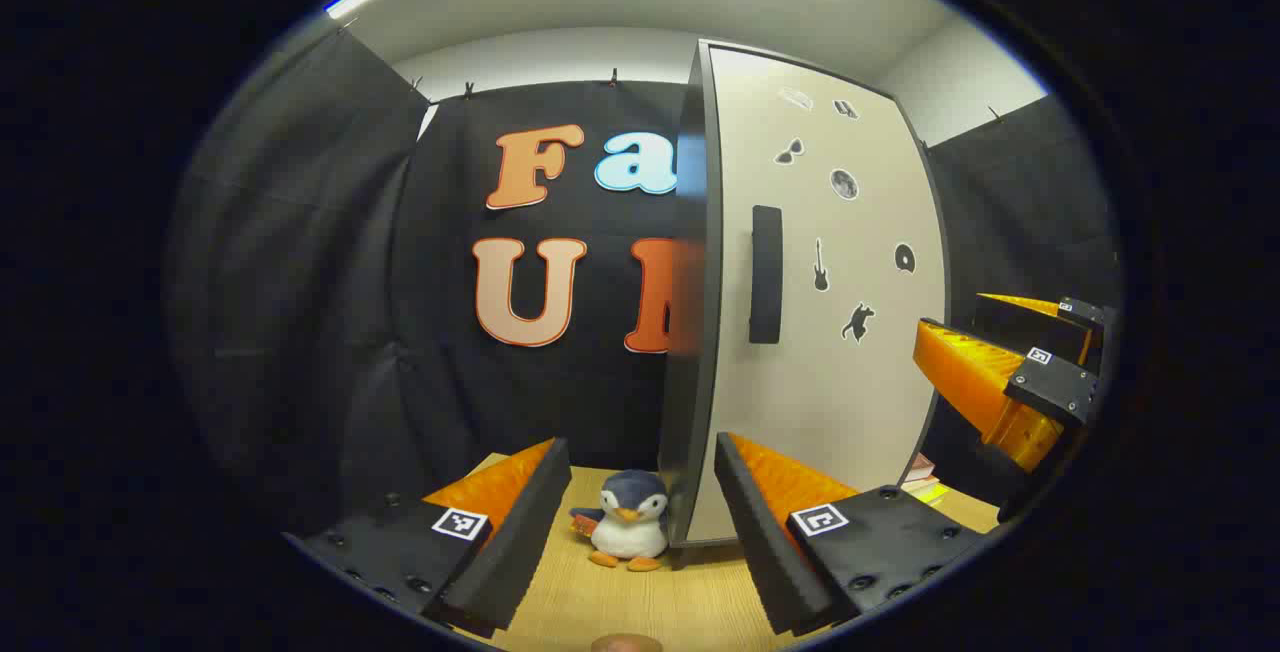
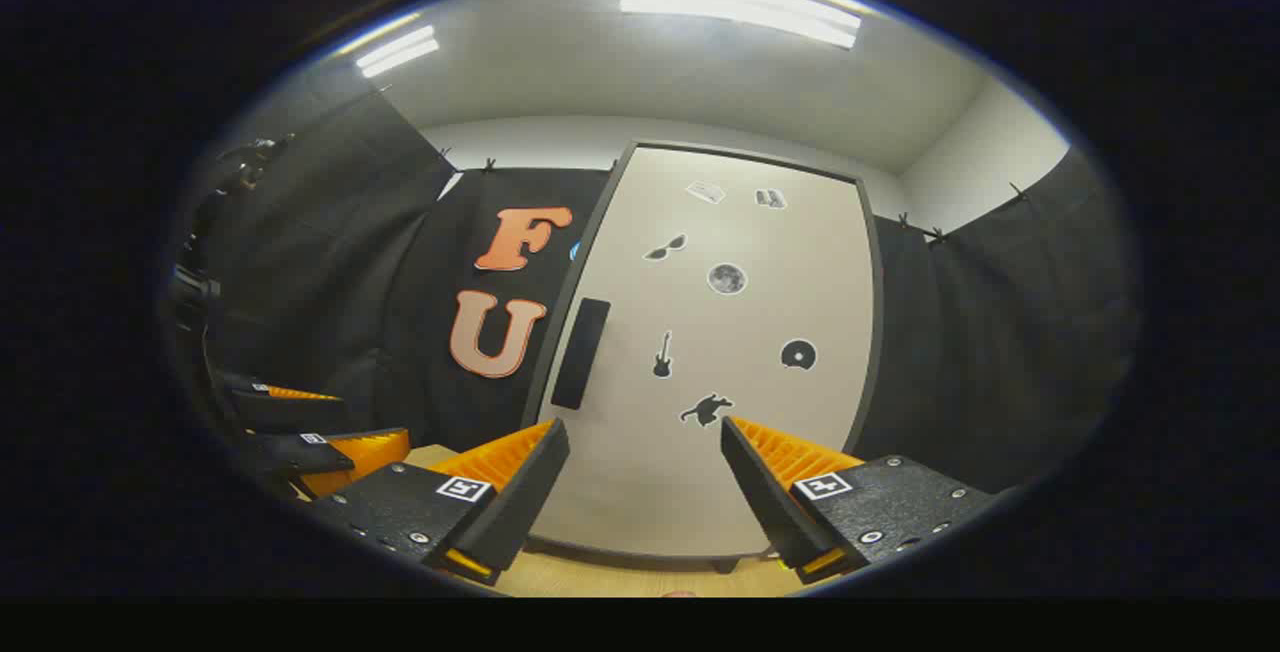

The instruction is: Open the cabinet door with the right hand, grasp the bottle in the cabinet with the left hand and place it on the coaster, then close the cabinet door with the right hand.

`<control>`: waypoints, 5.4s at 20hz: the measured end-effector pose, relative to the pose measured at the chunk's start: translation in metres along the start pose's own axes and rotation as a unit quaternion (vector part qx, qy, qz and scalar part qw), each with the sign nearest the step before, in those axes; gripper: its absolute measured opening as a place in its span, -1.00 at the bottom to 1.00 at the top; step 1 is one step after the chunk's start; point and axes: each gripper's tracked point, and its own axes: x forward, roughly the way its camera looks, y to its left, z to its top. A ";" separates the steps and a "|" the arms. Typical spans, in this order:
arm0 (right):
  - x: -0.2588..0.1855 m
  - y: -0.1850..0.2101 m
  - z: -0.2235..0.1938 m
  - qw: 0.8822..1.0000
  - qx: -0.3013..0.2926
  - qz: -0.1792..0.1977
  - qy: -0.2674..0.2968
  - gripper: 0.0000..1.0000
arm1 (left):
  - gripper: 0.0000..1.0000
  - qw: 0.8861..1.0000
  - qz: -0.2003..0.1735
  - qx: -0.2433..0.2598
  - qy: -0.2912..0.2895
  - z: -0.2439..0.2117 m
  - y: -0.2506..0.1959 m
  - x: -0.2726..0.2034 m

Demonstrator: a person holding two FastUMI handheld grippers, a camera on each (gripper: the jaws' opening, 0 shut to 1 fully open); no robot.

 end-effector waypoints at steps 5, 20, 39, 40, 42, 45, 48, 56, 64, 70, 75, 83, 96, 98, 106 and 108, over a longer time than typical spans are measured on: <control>0.018 0.019 -0.010 1.000 0.012 -0.009 0.019 0.89 | 0.89 0.999 -0.011 0.043 -0.020 0.019 0.014 0.021; 0.043 0.028 -0.003 0.993 0.056 -0.085 0.052 0.89 | 0.90 0.995 -0.090 0.038 -0.034 0.052 0.040 0.051; 0.156 0.064 -0.003 0.996 0.055 -0.037 0.058 0.74 | 0.89 0.999 0.006 0.028 -0.019 0.035 0.086 0.047; 0.163 0.065 -0.004 0.996 0.059 -0.037 0.061 0.72 | 0.89 0.999 0.008 0.028 -0.017 0.033 0.088 0.049; 0.173 0.066 -0.009 0.994 0.069 -0.038 0.070 0.60 | 0.90 1.000 0.010 0.025 -0.011 0.029 0.094 0.052; 0.182 0.066 -0.013 0.993 0.079 -0.044 0.075 0.34 | 0.90 1.000 0.012 0.023 -0.004 0.022 0.104 0.056; 0.187 0.067 -0.017 0.991 0.092 -0.054 0.082 -0.02 | 0.89 1.000 0.007 0.022 -0.002 0.020 0.112 0.060; 0.182 0.065 -0.015 0.987 0.114 -0.085 0.077 -0.60 | 0.89 0.999 -0.038 0.027 0.008 0.010 0.105 0.076; 0.139 0.059 0.002 0.990 0.106 -0.075 0.061 -0.68 | 0.89 0.998 -0.055 0.003 -0.002 0.021 0.077 0.081; 0.046 0.024 0.014 0.990 0.122 -0.041 0.050 -0.67 | 0.89 1.000 -0.009 0.010 -0.017 0.022 0.049 0.019; -0.001 -0.010 0.019 0.990 0.128 -0.030 0.048 -0.68 | 0.90 1.000 -0.003 0.011 -0.019 0.026 0.013 0.002; -0.090 -0.111 0.019 0.988 0.131 -0.062 0.052 -0.77 | 0.87 0.999 -0.032 -0.013 -0.022 0.026 -0.068 -0.020; -0.131 -0.250 -0.001 0.989 0.091 -0.108 0.049 -0.80 | 0.90 0.998 -0.068 -0.008 -0.010 0.016 -0.147 -0.024; -0.131 -0.255 -0.004 0.990 0.089 -0.099 0.050 -0.78 | 0.90 0.998 -0.067 -0.003 -0.010 0.015 -0.149 -0.025; -0.164 -0.292 0.001 0.987 0.059 -0.142 0.052 -0.47 | 0.89 0.998 -0.064 0.010 -0.008 0.010 -0.161 -0.023; -0.172 -0.290 0.005 0.987 0.056 -0.142 0.053 -0.43 | 0.89 0.998 -0.069 0.013 -0.009 0.011 -0.167 -0.021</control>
